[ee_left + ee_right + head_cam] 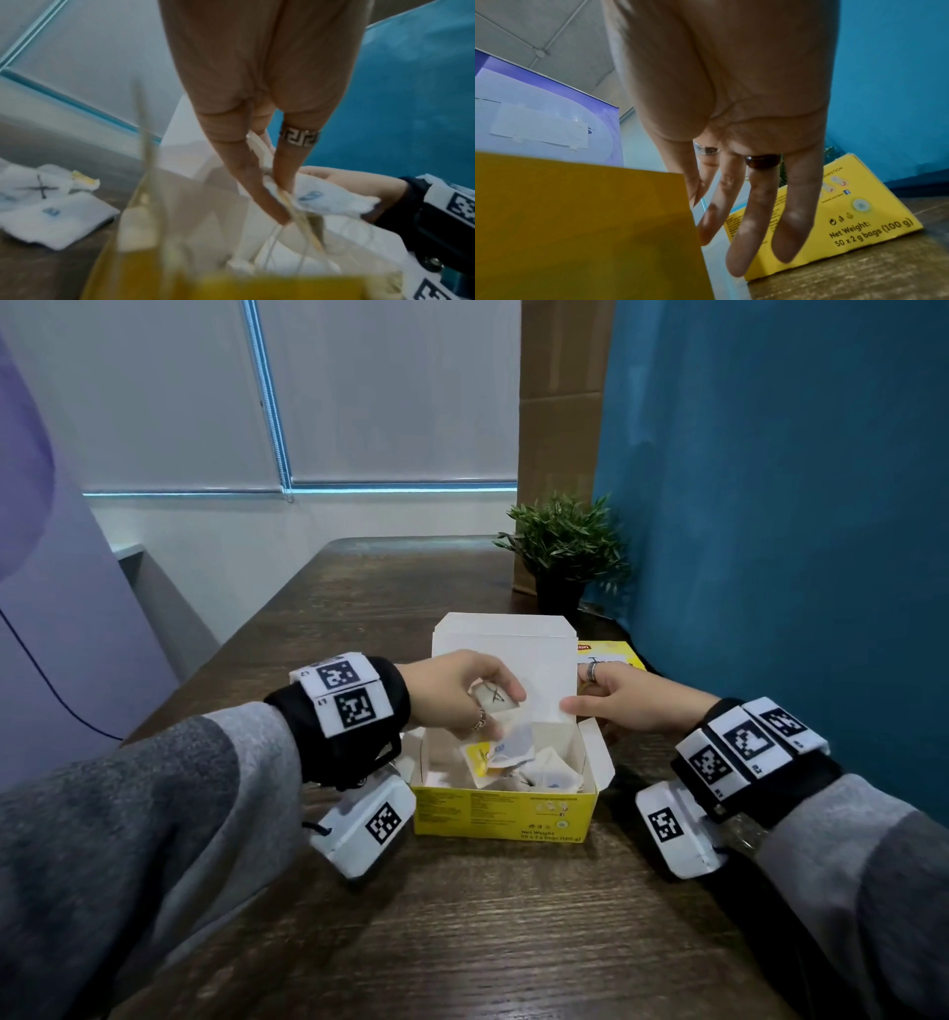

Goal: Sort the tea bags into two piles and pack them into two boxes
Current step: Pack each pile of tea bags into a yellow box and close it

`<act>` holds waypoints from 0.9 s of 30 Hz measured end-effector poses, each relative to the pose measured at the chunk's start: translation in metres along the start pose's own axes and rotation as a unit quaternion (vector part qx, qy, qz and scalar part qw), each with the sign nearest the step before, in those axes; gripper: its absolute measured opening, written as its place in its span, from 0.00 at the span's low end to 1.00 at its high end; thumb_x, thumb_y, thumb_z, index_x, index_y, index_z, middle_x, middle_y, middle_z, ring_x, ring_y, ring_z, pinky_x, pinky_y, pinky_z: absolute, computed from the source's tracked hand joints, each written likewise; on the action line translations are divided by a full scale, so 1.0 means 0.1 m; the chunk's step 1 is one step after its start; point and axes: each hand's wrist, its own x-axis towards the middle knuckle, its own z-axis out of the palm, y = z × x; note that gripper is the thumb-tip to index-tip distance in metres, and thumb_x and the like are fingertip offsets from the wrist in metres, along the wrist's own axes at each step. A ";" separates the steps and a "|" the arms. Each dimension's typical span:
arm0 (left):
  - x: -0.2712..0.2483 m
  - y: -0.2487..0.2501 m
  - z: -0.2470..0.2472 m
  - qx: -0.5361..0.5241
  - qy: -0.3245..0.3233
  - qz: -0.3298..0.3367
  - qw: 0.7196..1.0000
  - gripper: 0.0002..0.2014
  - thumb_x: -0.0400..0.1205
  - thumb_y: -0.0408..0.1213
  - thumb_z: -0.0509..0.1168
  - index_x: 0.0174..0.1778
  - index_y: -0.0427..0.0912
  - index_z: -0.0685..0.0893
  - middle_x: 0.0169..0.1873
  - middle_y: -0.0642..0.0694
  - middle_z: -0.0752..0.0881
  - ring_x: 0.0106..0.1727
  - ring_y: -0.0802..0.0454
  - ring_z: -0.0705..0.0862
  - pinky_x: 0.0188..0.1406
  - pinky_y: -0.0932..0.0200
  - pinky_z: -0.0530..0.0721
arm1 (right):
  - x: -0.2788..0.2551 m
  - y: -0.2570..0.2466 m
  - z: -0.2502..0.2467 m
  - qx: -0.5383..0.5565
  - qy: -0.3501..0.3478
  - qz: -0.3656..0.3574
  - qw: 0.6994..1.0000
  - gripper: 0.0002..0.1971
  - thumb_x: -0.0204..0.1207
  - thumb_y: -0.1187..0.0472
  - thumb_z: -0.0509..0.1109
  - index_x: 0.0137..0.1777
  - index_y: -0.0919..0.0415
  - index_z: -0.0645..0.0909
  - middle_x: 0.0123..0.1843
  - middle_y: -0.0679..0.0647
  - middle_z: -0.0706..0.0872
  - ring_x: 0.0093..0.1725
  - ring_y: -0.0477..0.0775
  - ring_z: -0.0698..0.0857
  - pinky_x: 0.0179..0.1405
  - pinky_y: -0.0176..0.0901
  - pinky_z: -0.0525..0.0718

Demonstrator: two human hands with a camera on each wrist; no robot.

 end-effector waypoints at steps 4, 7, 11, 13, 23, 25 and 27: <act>0.03 -0.10 0.10 0.080 -0.033 -0.071 0.994 0.14 0.79 0.29 0.68 0.60 0.40 0.82 0.37 0.47 0.81 0.27 0.59 0.81 0.29 0.71 0.82 | 0.01 0.02 0.00 -0.012 0.007 -0.006 1.000 0.14 0.80 0.55 0.66 0.59 0.65 0.80 0.59 0.65 0.87 0.61 0.68 0.84 0.64 0.64 0.80; 0.05 -0.09 0.07 0.249 -0.016 -0.028 0.968 0.11 0.79 0.33 0.68 0.56 0.44 0.86 0.28 0.55 0.75 0.33 0.57 0.77 0.29 0.68 0.73 | 0.03 0.04 0.00 -0.011 -0.006 -0.013 1.000 0.15 0.80 0.56 0.66 0.63 0.61 0.80 0.60 0.58 0.88 0.62 0.61 0.85 0.67 0.60 0.78; 0.03 -0.06 -0.05 0.218 0.001 -0.012 0.976 0.16 0.76 0.24 0.64 0.50 0.50 0.85 0.34 0.56 0.78 0.42 0.53 0.82 0.46 0.59 0.79 | -0.01 -0.02 0.00 0.009 -0.003 -0.008 1.000 0.15 0.82 0.61 0.64 0.66 0.62 0.77 0.63 0.54 0.86 0.64 0.55 0.84 0.70 0.51 0.77; 0.02 -0.07 -0.12 0.160 0.041 -0.010 0.986 0.17 0.74 0.21 0.62 0.47 0.50 0.83 0.35 0.53 0.80 0.39 0.54 0.82 0.44 0.59 0.80 | -0.01 -0.03 0.00 0.014 -0.007 -0.007 1.000 0.14 0.82 0.62 0.63 0.66 0.61 0.77 0.64 0.54 0.86 0.64 0.55 0.84 0.69 0.51 0.78; -0.01 -0.13 -0.18 0.074 -0.087 -0.011 0.993 0.13 0.77 0.25 0.67 0.46 0.50 0.84 0.29 0.59 0.85 0.33 0.64 0.84 0.45 0.59 0.77 | -0.01 -0.04 -0.02 -0.009 -0.021 0.002 1.000 0.13 0.82 0.59 0.64 0.64 0.59 0.77 0.61 0.54 0.88 0.62 0.56 0.85 0.68 0.57 0.78; 0.00 -0.11 -0.10 0.195 -0.086 -0.014 0.977 0.13 0.75 0.28 0.70 0.49 0.50 0.83 0.33 0.58 0.84 0.41 0.58 0.85 0.51 0.55 0.82 | 0.00 -0.05 -0.02 -0.016 -0.023 0.001 1.000 0.14 0.82 0.58 0.64 0.65 0.61 0.77 0.61 0.55 0.88 0.62 0.57 0.85 0.68 0.57 0.78; 0.00 -0.11 -0.04 0.284 -0.061 -0.009 0.957 0.15 0.73 0.28 0.70 0.51 0.49 0.83 0.37 0.56 0.86 0.47 0.55 0.85 0.53 0.54 0.80 | 0.00 -0.06 -0.02 -0.027 -0.023 0.001 0.999 0.14 0.82 0.58 0.64 0.66 0.60 0.77 0.60 0.56 0.88 0.62 0.57 0.85 0.67 0.55 0.79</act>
